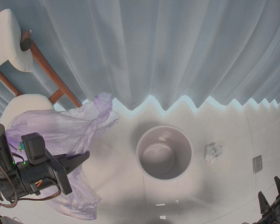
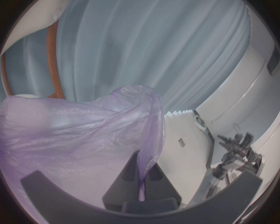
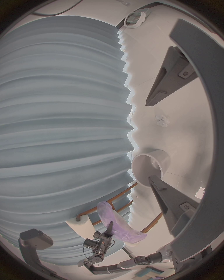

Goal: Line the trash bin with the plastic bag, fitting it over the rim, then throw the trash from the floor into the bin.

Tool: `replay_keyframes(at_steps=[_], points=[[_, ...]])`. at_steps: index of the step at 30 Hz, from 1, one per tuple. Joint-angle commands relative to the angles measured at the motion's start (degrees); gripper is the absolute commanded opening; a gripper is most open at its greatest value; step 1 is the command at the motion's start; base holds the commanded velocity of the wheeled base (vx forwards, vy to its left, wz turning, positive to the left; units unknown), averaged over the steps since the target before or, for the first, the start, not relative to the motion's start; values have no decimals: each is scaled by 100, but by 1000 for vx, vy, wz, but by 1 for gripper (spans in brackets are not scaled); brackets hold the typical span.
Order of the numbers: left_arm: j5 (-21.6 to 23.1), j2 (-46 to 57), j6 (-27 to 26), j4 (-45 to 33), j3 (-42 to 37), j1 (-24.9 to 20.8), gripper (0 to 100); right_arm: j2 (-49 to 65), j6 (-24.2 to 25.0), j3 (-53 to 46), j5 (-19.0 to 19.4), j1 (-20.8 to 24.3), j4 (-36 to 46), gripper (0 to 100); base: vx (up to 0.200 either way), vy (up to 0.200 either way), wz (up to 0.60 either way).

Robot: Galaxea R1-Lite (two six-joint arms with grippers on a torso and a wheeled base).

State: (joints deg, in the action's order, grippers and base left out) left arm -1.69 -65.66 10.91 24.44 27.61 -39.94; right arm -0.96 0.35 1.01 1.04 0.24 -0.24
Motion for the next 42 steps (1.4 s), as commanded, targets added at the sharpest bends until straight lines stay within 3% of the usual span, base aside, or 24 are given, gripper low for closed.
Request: replay_keyframes(at_steps=[1, 11, 17, 21, 26, 35, 42], points=[[99, 141, 210, 210, -19, 65, 0, 96, 0, -101, 2, 2, -2, 100, 0, 0, 0], [126, 141, 737, 474, -45, 206, 0, 96, -9, -101, 2, 2, -2, 100, 0, 0, 0], [653, 282, 834, 474, -98, 390, 0, 96, -9, -101, 2, 2, -2, 100, 0, 0, 0], [1286, 378, 746, 579, -406, 540, 0, 96, -9, -101, 2, 2, -2, 100, 0, 0, 0], [1479, 343, 763, 948, -485, 522, 0, 96, -18, -101, 2, 2, -2, 100, 0, 0, 0], [2446, 176, 790, 1300, -265, 531, 0, 96, -18, -101, 2, 2, -2, 100, 0, 0, 0], [2736, -96, 799, 1256, 245, 496, 0, 96, -9, -101, 2, 2, -2, 100, 0, 0, 0]])
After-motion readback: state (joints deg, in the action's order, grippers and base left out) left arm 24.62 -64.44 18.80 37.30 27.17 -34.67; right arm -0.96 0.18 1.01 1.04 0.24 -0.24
